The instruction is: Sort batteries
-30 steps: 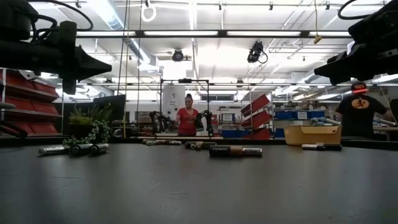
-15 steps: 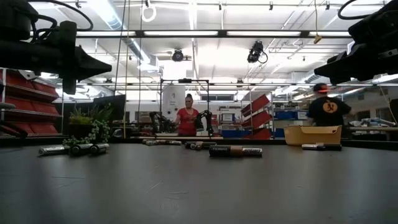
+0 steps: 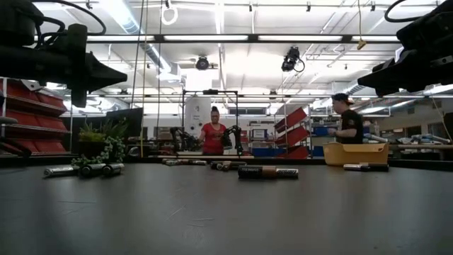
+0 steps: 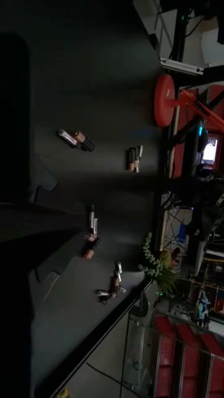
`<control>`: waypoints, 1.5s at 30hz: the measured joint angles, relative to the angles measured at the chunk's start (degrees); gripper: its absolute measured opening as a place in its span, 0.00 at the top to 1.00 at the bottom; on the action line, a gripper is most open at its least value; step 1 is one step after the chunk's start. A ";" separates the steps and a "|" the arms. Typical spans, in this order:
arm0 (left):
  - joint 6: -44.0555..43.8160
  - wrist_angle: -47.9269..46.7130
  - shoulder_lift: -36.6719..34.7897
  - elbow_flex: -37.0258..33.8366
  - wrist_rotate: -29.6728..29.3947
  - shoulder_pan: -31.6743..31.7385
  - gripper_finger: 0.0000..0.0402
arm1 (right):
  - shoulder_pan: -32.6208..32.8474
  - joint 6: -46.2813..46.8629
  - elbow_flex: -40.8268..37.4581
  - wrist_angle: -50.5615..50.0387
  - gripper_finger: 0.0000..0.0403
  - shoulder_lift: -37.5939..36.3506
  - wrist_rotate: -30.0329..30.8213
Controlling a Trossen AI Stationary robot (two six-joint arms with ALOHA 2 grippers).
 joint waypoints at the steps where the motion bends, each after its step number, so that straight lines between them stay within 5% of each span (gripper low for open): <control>1: -0.02 -0.01 -0.02 0.01 0.01 -0.02 0.98 | -0.01 0.00 0.00 0.00 0.85 0.01 0.00; 45: -0.04 5.68 0.00 0.01 -0.99 0.00 0.98 | -0.02 0.00 0.02 0.00 0.85 0.01 0.00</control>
